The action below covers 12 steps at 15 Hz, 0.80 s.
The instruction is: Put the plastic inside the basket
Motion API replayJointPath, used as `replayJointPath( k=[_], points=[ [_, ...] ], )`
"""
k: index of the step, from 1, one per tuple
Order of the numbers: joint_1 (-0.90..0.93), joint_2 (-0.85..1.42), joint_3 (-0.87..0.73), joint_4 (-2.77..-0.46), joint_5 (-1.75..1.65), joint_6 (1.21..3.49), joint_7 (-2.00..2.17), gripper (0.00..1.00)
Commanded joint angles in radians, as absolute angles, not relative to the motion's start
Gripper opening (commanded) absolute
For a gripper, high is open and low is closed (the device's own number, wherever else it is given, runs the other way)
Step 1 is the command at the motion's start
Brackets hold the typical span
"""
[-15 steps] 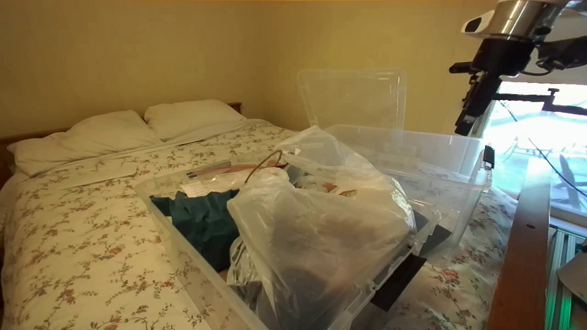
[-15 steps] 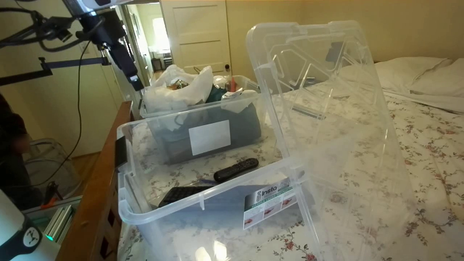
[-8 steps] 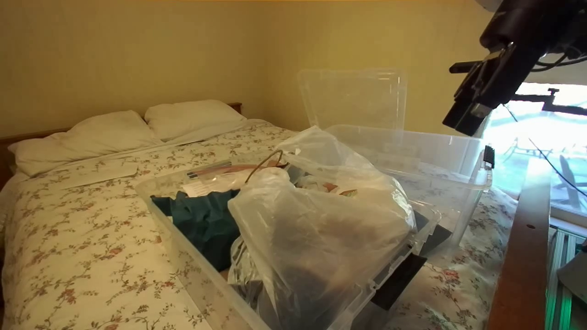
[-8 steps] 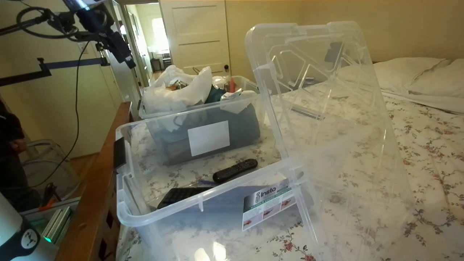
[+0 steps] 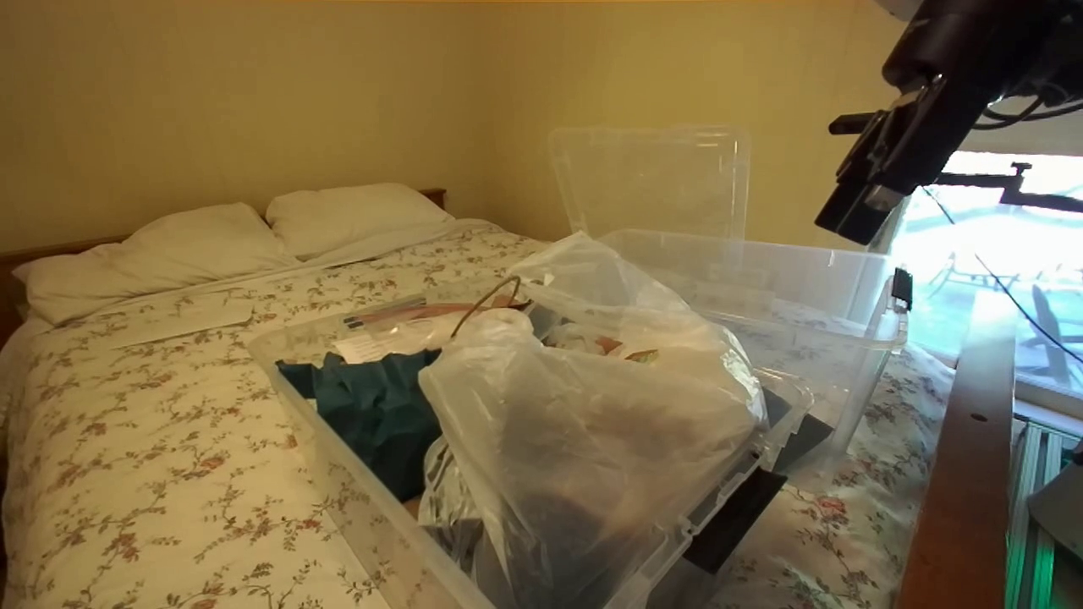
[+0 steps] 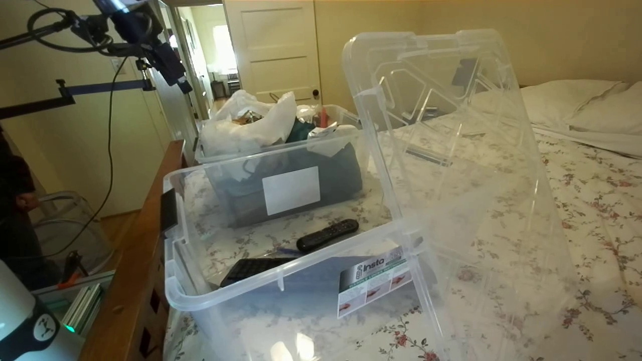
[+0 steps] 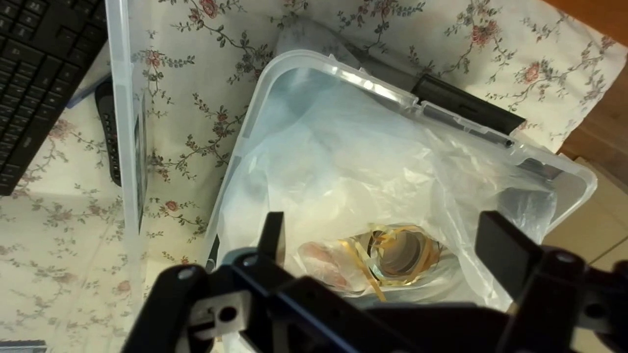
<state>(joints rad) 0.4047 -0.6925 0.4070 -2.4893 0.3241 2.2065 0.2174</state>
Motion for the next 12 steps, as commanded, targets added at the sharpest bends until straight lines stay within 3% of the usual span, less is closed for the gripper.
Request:
replayJointPath(
  k=[1, 8, 12],
  points=[
    [0.392, -0.562, 0.478, -2.414, 0.316, 2.336, 0.266, 1.00],
    [0.317, -0.199, 0.665, -2.179, 0.113, 2.623, 0.356, 1.00],
    [0.234, -0.042, 0.672, -2.024, -0.142, 2.538, 0.438, 1.00]
  ],
)
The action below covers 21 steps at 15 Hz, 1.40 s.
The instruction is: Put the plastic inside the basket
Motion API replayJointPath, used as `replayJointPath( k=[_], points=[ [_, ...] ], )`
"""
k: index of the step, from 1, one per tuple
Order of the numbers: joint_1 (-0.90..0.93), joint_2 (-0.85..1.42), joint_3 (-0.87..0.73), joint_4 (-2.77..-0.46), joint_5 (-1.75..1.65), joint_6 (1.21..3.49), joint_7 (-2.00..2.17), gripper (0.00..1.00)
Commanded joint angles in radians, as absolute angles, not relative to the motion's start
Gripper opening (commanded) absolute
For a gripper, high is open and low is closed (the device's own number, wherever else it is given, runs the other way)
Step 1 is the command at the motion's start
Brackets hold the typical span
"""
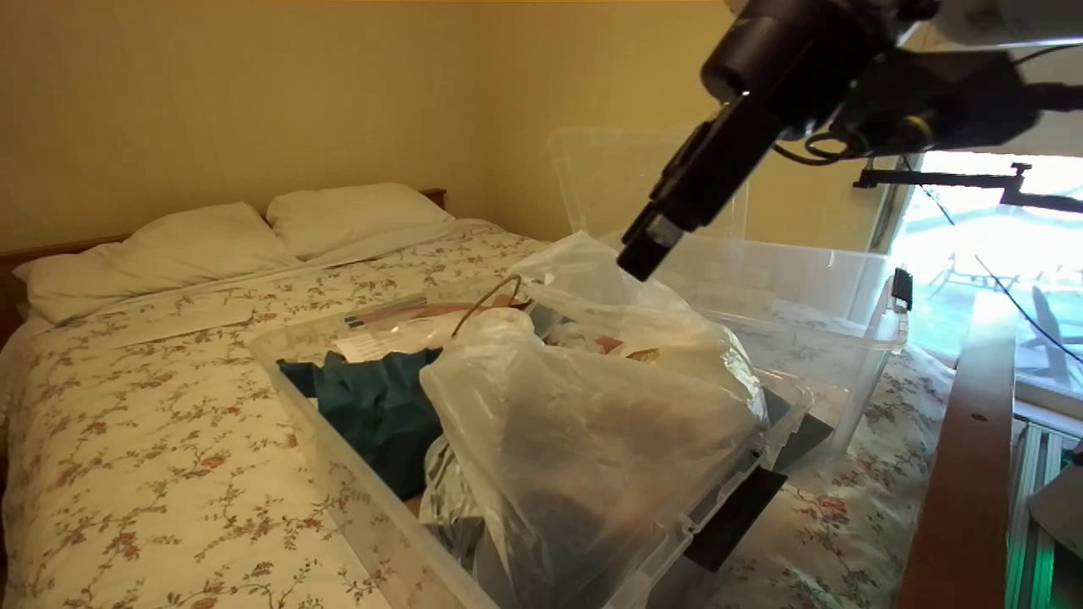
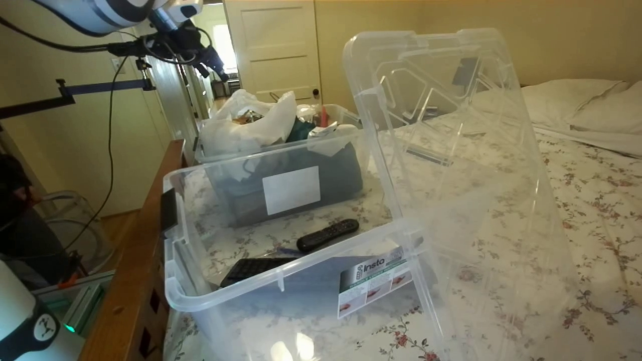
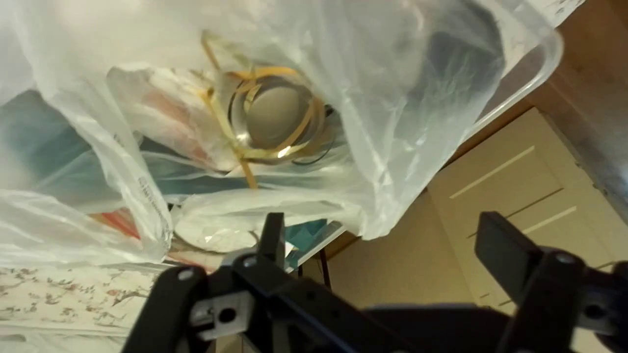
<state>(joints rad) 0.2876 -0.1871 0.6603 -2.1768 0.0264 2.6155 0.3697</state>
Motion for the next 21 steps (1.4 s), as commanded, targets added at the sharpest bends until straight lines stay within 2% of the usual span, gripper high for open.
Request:
replayJointPath(
  k=[1, 4, 8, 11, 12, 15, 16, 21],
  points=[
    [0.235, -0.002, 0.663, -1.977, -0.205, 2.500, 0.459, 1.00],
    [0.295, 0.119, 0.617, -1.824, -0.393, 2.254, 0.534, 1.00],
    [0.433, 0.267, 0.556, -1.612, -0.315, 2.034, 0.525, 1.00],
    [0.516, 0.357, 0.487, -1.466, -0.264, 1.985, 0.542, 1.00],
    [0.519, 0.260, 0.466, -1.604, -0.273, 2.049, 0.516, 1.00],
    [0.548, 0.280, 0.434, -1.581, -0.276, 2.043, 0.516, 1.00],
    [0.577, 0.288, 0.400, -1.575, -0.370, 2.030, 0.630, 1.00],
    [0.627, 0.354, 0.303, -1.532, -0.421, 1.986, 0.841, 1.00]
  ],
)
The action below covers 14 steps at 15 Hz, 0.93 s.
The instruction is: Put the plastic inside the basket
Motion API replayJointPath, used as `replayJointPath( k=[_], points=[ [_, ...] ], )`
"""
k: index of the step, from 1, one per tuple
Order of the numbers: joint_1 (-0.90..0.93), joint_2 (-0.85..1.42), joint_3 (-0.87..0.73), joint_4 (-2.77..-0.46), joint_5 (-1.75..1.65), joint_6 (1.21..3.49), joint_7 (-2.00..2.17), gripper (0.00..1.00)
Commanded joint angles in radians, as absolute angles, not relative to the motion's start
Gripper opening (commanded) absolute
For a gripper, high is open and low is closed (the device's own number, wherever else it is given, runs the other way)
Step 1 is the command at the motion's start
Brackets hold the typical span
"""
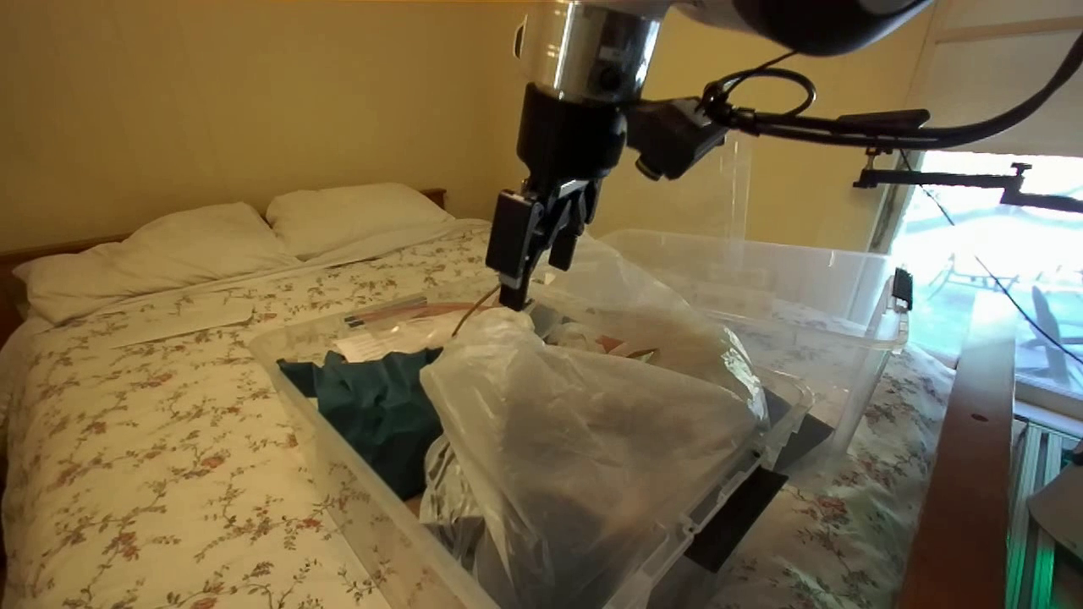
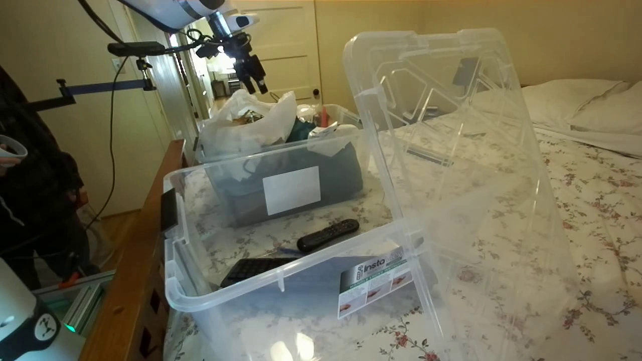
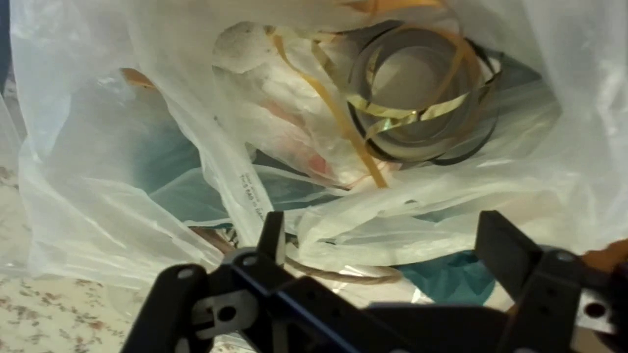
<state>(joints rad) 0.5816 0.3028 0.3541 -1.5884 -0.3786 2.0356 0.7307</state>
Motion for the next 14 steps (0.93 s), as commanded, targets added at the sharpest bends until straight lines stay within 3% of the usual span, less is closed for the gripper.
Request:
replayJointPath(
  k=[1, 11, 14],
  points=[
    [0.632, 0.361, 0.289, -1.532, -0.423, 1.989, 0.865, 1.00],
    [0.775, 0.448, 0.170, -1.449, -0.635, 1.931, 1.103, 1.00],
    [0.812, 0.493, 0.167, -1.402, -0.660, 1.814, 1.087, 1.00]
  ],
)
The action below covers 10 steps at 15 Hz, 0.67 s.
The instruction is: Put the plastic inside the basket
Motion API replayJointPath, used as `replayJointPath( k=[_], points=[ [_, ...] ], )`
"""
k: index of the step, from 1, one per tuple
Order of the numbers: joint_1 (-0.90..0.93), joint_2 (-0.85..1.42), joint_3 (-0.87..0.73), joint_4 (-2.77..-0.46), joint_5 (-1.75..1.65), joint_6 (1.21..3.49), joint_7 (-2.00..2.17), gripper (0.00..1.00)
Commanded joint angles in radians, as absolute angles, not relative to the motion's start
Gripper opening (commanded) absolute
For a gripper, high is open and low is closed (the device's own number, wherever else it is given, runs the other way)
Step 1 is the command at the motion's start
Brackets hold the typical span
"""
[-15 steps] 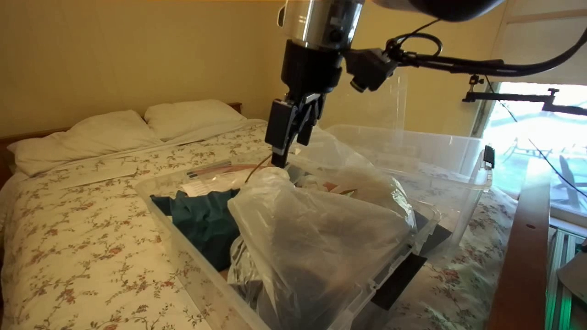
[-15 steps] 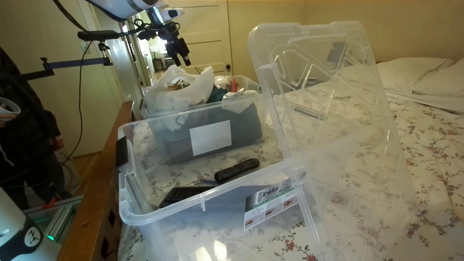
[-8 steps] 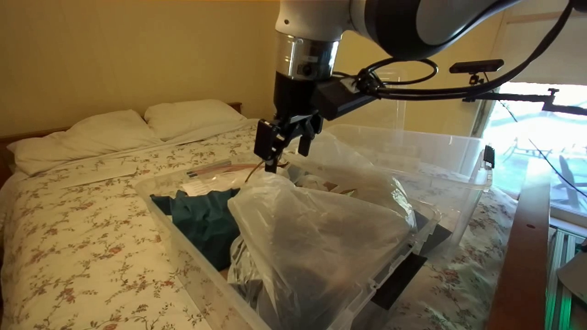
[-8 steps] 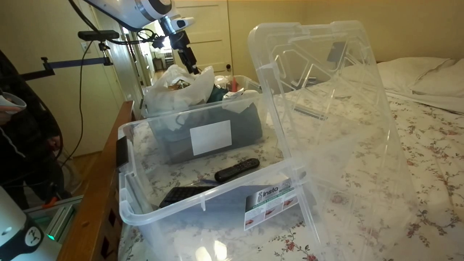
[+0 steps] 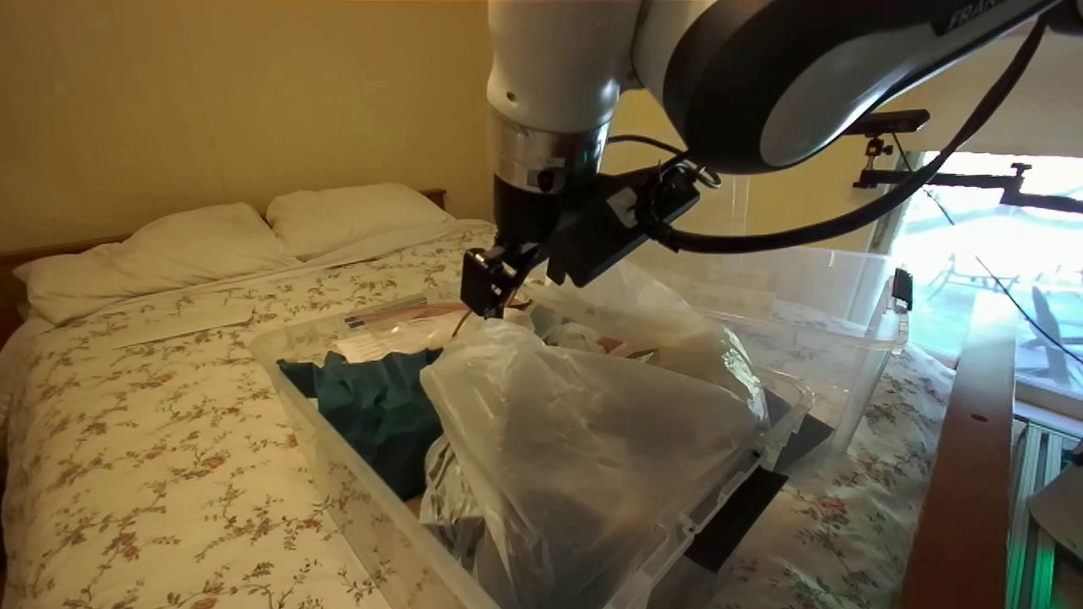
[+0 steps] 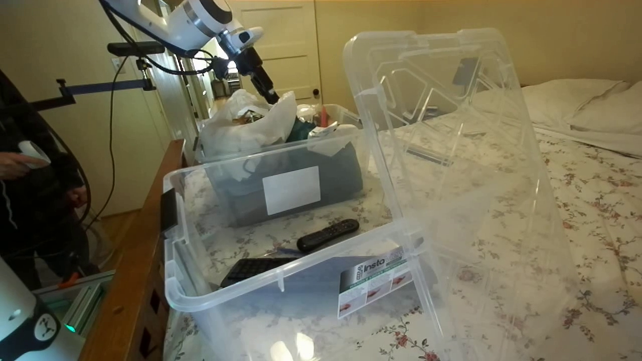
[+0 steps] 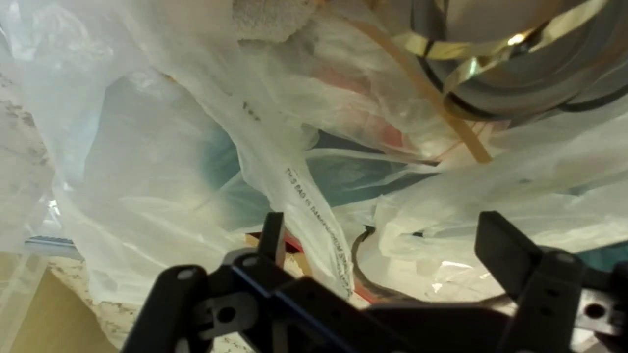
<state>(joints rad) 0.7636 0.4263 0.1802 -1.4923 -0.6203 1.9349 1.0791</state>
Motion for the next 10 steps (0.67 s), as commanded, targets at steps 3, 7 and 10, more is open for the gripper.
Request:
replayJointPath(
  k=[3, 7, 10],
  points=[
    [0.856, 0.530, 0.156, -1.346, -0.702, 1.647, 1.054, 1.00],
    [0.876, 0.579, 0.144, -1.289, -0.781, 1.654, 1.049, 1.00],
    [0.871, 0.621, 0.145, -1.246, -0.760, 1.657, 1.015, 1.00]
  ],
)
